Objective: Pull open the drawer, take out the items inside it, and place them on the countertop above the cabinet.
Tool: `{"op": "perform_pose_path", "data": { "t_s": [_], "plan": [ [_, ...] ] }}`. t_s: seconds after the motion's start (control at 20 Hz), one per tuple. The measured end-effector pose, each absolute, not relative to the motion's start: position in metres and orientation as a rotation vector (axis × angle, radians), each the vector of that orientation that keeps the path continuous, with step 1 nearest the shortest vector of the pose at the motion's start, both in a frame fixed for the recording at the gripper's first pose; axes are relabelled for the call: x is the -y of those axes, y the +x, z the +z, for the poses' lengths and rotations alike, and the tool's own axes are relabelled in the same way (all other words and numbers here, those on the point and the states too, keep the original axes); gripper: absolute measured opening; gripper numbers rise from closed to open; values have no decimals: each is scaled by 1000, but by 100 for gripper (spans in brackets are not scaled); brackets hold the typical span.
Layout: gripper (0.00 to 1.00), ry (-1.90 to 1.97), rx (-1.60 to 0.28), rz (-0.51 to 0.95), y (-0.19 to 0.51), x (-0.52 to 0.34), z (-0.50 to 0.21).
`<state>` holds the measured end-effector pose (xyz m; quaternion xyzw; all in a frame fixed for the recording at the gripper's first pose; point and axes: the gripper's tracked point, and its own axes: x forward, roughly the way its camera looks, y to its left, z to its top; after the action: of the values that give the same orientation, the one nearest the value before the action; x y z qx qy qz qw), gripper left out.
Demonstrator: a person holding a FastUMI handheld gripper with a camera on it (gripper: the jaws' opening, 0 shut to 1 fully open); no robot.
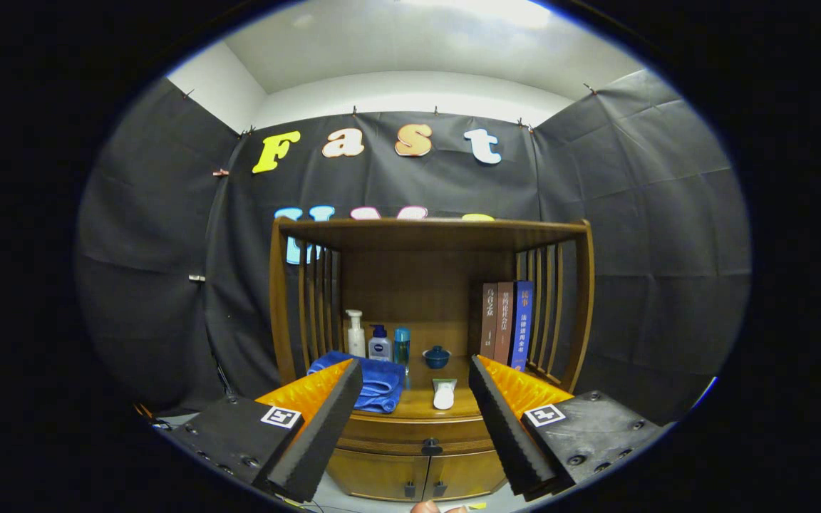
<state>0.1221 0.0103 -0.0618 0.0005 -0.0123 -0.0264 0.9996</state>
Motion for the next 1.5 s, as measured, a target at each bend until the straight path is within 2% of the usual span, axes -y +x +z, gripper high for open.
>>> {"op": "perform_pose_path", "data": {
  "t_s": [0.3,0.6,1.5],
  "plan": [
    [98,-5,54,-105,80,-2,-24],
    [98,34,64,-95,41,2,-24],
    [98,3,30,-33,24,-13,-31]
  ]
}}
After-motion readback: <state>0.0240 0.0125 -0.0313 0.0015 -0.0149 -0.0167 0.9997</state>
